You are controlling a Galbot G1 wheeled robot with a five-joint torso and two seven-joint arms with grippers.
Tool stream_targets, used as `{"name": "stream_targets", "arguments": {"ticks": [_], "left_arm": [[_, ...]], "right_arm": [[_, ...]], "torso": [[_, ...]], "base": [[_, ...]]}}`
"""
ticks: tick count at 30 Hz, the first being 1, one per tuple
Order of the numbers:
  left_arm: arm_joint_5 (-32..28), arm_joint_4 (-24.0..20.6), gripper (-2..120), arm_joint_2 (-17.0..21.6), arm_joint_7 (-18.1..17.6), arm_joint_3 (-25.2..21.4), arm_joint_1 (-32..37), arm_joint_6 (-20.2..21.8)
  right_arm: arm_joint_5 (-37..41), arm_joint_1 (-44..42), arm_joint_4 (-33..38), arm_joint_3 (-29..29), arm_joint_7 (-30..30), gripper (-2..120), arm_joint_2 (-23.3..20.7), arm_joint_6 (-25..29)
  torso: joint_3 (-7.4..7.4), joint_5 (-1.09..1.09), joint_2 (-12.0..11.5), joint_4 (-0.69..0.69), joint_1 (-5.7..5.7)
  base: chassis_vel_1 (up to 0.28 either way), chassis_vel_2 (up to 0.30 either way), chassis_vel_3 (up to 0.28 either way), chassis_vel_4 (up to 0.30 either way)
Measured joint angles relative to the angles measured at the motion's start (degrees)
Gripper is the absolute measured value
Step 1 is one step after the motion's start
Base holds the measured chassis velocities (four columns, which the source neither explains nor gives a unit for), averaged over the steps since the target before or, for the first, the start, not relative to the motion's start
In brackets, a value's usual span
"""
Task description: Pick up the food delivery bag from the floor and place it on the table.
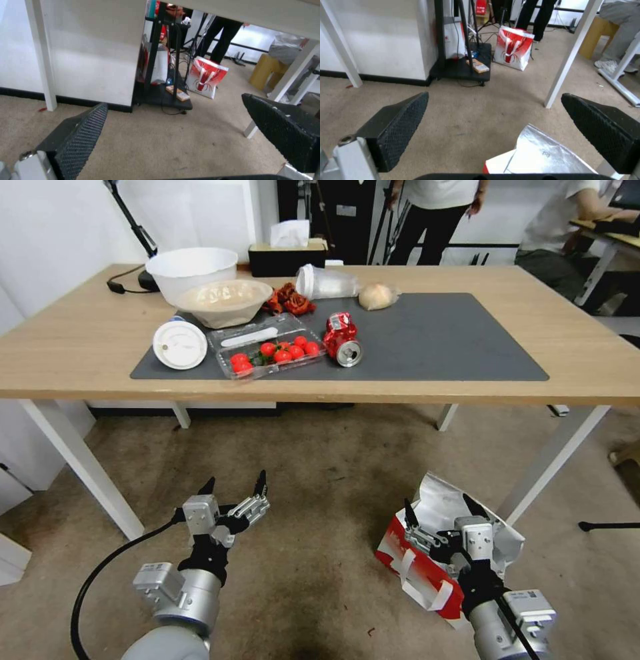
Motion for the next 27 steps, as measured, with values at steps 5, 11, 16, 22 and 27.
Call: {"name": "stream_targets", "arguments": {"ticks": [5, 11, 16, 22, 27], "left_arm": [[0.05, 0.01, 100, -0.03, 0.03, 0.0, 0.07, -0.06], [0.74, 0.03, 100, -0.09, 0.54, -0.1, 0.12, -0.12], [0.76, 0.19, 100, -0.07, 0.53, -0.14, 0.08, -0.18], [0.82, 0.31, 100, -0.07, 0.53, -0.14, 0.16, -0.35], [0.83, 0.39, 100, -0.06, 0.67, -0.14, 0.11, -0.4]], "right_arm": [[0.0, 0.01, -0.02, 0.0, 0.0, 100, 0.0, 0.0], [0.0, 0.05, -0.05, 0.02, 0.0, 100, 0.0, 0.0], [0.02, 0.06, -0.05, 0.04, 0.0, 100, 0.0, 0.0], [0.04, 0.07, -0.06, 0.06, 0.01, 100, 0.0, 0.0], [0.04, 0.08, -0.07, 0.06, 0.01, 100, 0.0, 0.0]], "torso": [[-0.65, 0.0, -0.99, 0.0, -0.33], [-2.1, 0.0, -3.15, 0.0, -1.05], [-2.97, 0.0, -4.48, 0.0, -1.52], [-3.78, 0.0, -5.61, 0.0, -1.86], [-4.72, 0.0, -6.92, 0.0, -2.21]], "base": [[0.0, 0.0, 0.0, 0.0], [0.0, 0.0, 0.0, 0.0], [0.0, 0.0, 0.0, 0.0], [0.0, 0.0, 0.0, 0.0], [0.0, 0.0, 0.0, 0.0]]}}
